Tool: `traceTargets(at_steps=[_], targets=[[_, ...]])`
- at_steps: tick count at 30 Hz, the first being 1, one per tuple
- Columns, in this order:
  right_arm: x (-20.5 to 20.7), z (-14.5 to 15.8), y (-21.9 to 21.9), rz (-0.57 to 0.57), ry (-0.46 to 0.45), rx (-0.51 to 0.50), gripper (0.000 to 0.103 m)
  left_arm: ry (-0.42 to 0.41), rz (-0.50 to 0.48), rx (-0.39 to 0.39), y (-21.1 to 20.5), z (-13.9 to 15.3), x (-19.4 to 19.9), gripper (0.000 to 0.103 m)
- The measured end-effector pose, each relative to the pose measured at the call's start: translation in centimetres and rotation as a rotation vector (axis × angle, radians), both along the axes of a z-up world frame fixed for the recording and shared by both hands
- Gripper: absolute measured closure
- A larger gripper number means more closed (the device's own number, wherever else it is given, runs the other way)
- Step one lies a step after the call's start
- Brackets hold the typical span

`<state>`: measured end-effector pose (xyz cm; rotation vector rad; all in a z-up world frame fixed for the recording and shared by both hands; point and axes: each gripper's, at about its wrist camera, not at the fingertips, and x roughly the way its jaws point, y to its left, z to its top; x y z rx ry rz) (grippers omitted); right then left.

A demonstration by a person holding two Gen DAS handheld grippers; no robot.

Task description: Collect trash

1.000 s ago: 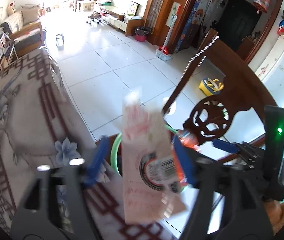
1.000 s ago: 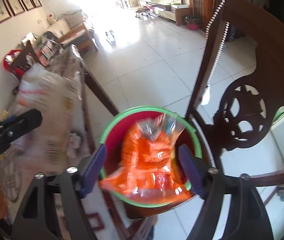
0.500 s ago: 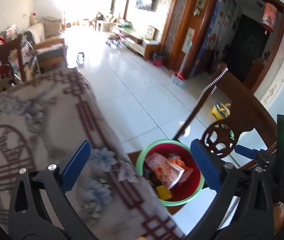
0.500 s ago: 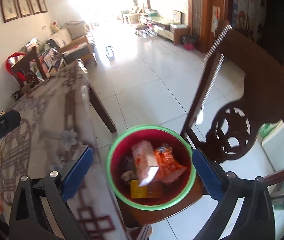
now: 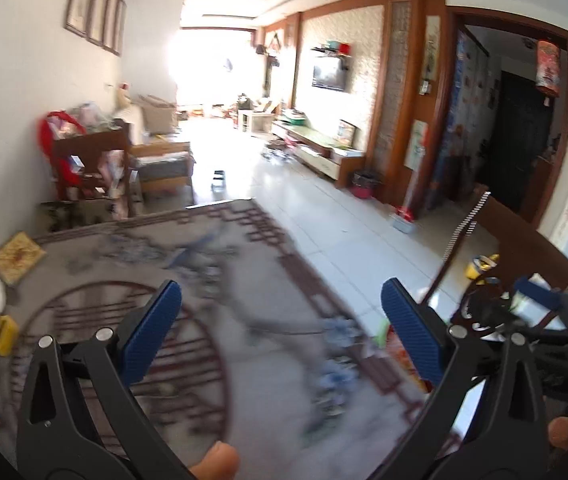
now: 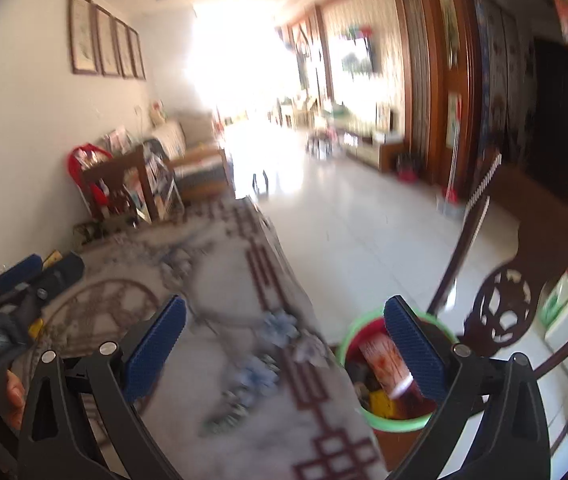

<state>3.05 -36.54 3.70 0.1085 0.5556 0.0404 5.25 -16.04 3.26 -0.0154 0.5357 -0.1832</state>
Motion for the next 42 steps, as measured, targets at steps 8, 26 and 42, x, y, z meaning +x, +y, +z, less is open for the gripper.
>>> traceTargets(at_steps=[8, 26, 42], targets=[[-4.6, 0.5, 6.0, -0.115, -0.189, 0.007, 0.007, -0.041, 0.101, -0.047, 7.9, 0.8, -3.4, 0.005], [-5.5, 0.4, 10.3, -0.11, -0.084, -0.042, 0.007, 0.034, 0.11, -0.1, 12.6, 0.1, -5.2, 0.005], [-5.4, 0.0, 10.2, -0.08, -0.046, -0.025, 0.007, 0.045, 0.122, -0.089, 12.5, -0.3, -5.4, 0.005]])
